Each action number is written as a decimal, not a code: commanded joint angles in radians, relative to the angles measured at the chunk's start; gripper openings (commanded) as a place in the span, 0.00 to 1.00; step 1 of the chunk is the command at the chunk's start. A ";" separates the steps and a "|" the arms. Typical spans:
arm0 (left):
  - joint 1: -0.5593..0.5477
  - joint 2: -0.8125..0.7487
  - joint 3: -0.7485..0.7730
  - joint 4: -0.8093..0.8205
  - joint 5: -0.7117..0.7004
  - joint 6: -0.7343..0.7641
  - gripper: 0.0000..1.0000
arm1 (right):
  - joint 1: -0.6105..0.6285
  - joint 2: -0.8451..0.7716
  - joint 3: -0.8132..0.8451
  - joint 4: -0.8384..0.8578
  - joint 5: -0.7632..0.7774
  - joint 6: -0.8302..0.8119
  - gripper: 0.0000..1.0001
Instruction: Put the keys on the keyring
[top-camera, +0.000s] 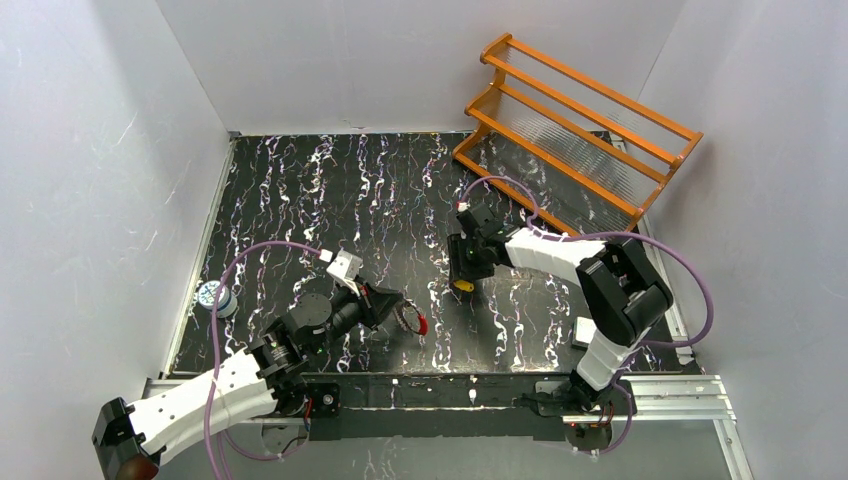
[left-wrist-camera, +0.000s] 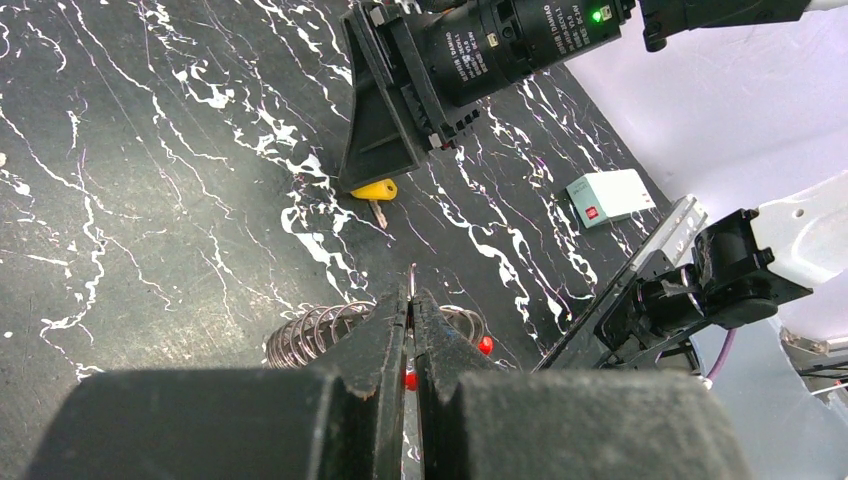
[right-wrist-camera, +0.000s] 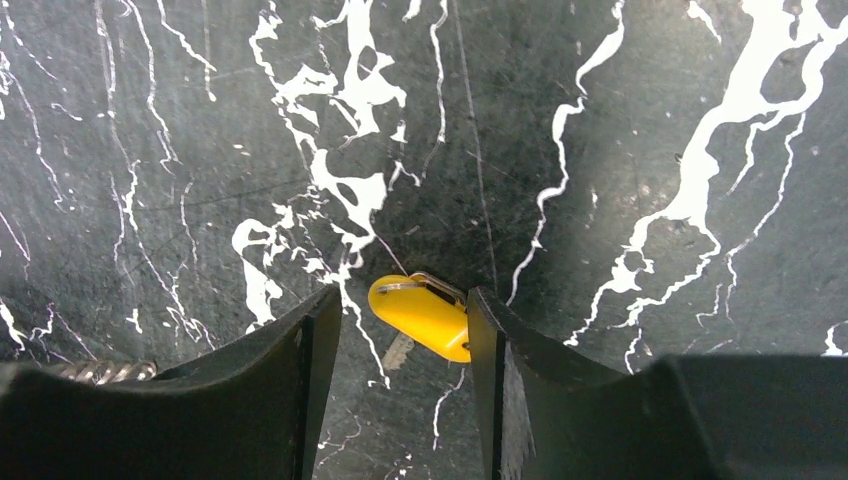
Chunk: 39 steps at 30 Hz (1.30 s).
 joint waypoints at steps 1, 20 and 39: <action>-0.003 -0.014 0.039 0.013 -0.008 -0.008 0.00 | 0.017 0.025 0.056 -0.043 0.067 -0.003 0.57; -0.003 -0.025 0.024 0.035 -0.002 -0.004 0.00 | 0.064 0.043 0.092 -0.046 0.059 -0.060 0.16; -0.003 -0.030 0.004 0.046 0.002 -0.008 0.00 | 0.064 -0.104 -0.018 -0.024 -0.036 -0.223 0.48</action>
